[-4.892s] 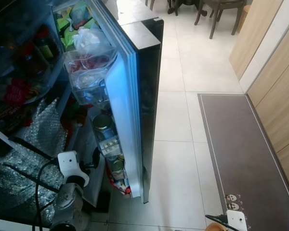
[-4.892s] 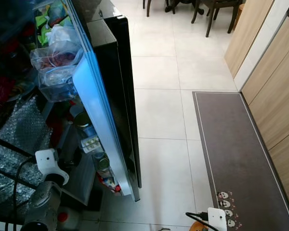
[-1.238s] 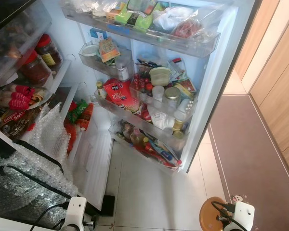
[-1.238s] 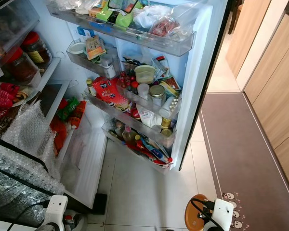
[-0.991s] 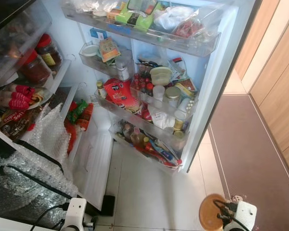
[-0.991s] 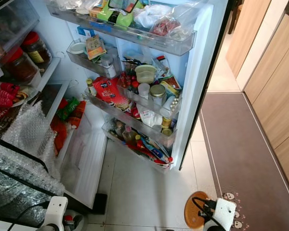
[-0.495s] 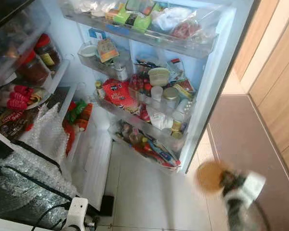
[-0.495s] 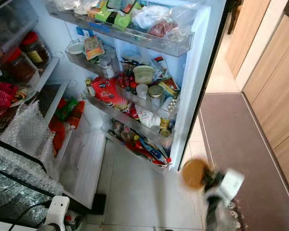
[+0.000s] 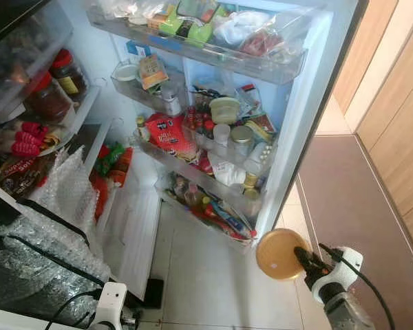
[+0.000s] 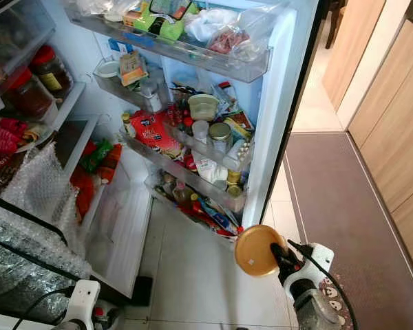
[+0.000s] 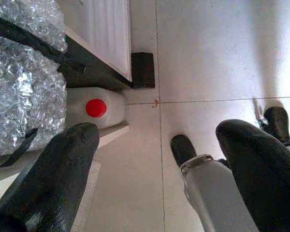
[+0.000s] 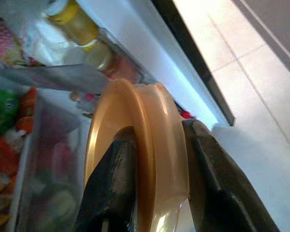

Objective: Restocking fridge

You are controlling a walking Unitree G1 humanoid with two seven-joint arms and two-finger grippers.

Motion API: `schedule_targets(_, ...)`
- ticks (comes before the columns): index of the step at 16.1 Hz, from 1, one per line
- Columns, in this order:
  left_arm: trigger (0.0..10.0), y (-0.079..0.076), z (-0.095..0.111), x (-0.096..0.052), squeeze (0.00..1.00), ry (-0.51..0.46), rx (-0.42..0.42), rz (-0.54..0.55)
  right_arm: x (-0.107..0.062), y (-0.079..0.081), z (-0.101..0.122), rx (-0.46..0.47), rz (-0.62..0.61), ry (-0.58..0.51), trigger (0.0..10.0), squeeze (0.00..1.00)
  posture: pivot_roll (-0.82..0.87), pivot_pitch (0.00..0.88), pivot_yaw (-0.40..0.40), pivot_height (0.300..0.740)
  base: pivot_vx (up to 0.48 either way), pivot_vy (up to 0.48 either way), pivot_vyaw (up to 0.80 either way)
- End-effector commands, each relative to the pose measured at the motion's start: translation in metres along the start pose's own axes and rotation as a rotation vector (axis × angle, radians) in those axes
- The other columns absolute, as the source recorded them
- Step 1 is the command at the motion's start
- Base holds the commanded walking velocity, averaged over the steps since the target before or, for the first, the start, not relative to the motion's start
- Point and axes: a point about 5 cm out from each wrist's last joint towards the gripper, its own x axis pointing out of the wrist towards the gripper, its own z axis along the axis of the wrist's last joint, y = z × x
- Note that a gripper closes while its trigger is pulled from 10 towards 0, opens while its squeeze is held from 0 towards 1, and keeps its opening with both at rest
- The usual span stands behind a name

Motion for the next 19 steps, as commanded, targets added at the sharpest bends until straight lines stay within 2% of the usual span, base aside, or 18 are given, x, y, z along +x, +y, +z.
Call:
schedule_targets(1, 10.0, 0.004, -0.007, -0.002, 0.0, 0.023, 0.028, -0.001, 0.001, 0.003, -0.002, 0.007, 0.03, 0.017, 10.0, 0.0, -0.21, 0.105, 0.078, 0.74, 0.0, -0.3, 0.0)
schedule_targets(5, 10.0, 0.004, -0.006, -0.002, 0.0, 0.022, 0.035, -0.001, 0.001, 0.008, -0.002, 0.021, 0.103, 0.004, 10.0, 0.0, -0.21, 0.101, 0.078, 0.74, 0.0, -0.339, 0.0)
schedule_targets(8, 10.0, 0.004, -0.006, -0.002, 0.0, 0.021, 0.04, -0.003, -0.006, 0.016, -0.01, 0.012, 0.158, -0.019, 10.0, 0.0, -0.21, 0.098, 0.077, 0.74, 0.0, -0.341, 0.0)
schedule_targets(13, 10.0, 0.005, -0.006, -0.002, 0.0, 0.023, 0.038, -0.005, -0.009, 0.016, -0.007, -0.005, 0.173, -0.021, 10.0, 0.0, -0.21, 0.098, 0.079, 0.74, 0.0, 0.0, 0.0)
schedule_targets(15, 10.0, 0.006, -0.006, -0.003, 0.0, 0.022, 0.047, -0.002, -0.005, 0.016, 0.019, -0.1, 0.1, -0.124, 10.0, 0.0, -0.22, 0.097, 0.086, 0.74, 0.0, 0.0, 0.0)
schedule_targets(19, 10.0, 0.006, -0.006, -0.002, 0.0, 0.023, 0.051, -0.002, 0.002, 0.022, 0.036, -0.121, 0.031, -0.2, 10.0, 0.0, -0.22, 0.095, 0.086, 0.74, 0.0, 0.0, 0.0)
